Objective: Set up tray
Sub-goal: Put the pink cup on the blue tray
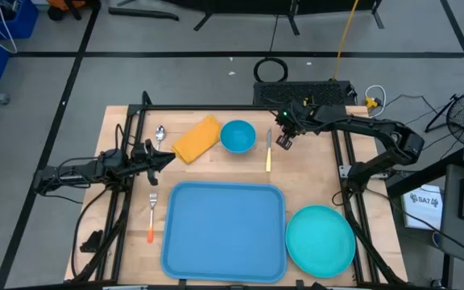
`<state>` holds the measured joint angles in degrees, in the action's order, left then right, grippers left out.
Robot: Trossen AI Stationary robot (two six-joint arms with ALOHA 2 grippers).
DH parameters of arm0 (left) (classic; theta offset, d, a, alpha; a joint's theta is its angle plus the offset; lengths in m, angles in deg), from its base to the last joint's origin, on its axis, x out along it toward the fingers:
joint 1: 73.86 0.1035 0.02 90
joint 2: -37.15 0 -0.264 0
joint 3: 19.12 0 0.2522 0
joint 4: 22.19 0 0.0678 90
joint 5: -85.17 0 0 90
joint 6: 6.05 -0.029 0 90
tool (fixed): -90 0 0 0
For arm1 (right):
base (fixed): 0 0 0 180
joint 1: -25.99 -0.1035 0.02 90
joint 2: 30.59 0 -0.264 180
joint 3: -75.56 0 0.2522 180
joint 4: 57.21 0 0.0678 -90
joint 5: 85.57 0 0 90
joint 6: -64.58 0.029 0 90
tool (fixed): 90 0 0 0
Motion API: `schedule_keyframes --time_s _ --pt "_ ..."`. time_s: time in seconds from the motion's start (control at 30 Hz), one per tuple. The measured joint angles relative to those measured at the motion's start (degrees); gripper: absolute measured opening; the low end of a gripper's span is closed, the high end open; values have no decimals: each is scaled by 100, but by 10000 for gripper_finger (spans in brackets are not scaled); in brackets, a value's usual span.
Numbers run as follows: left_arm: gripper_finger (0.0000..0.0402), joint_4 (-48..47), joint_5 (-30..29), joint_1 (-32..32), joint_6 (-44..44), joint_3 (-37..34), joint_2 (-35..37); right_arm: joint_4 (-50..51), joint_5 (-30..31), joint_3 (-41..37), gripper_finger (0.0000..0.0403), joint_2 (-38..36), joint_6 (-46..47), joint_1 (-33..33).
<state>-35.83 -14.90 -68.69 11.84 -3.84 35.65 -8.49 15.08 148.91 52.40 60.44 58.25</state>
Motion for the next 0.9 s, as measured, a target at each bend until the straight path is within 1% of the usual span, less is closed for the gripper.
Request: schedule_keyframes --time_s 0.17,0.3,0.4,0.5,0.67,0.73,0.8,0.9 --pt "47 0 -2 0 -7 0 0 -31 -2 -2 2 -310 -9 -356" --pt "47 2 -2 -2 -15 0 0 -44 -29 -2 1 -917 232 -839" --pt "47 2 -4 0 6 0 0 -21 -43 -2 1 -1382 633 -1432" --pt "47 2 -10 0 -16 0 0 -57 -183 -2 1 -1658 894 -2222" --pt "47 4 -50 0 -7 -2 0 -67 -152 -2 1 -1573 1446 -3544" --pt "47 4 -50 0 7 -2 0 -43 13 -2 1 -1446 1717 -4002" --pt "47 7 -50 0 9 -2 0 23 154 -4 1 -1323 1993 -4362" --pt "47 13 -52 0 11 -2 2 -55 295 -2 0 -1099 2273 -4738"
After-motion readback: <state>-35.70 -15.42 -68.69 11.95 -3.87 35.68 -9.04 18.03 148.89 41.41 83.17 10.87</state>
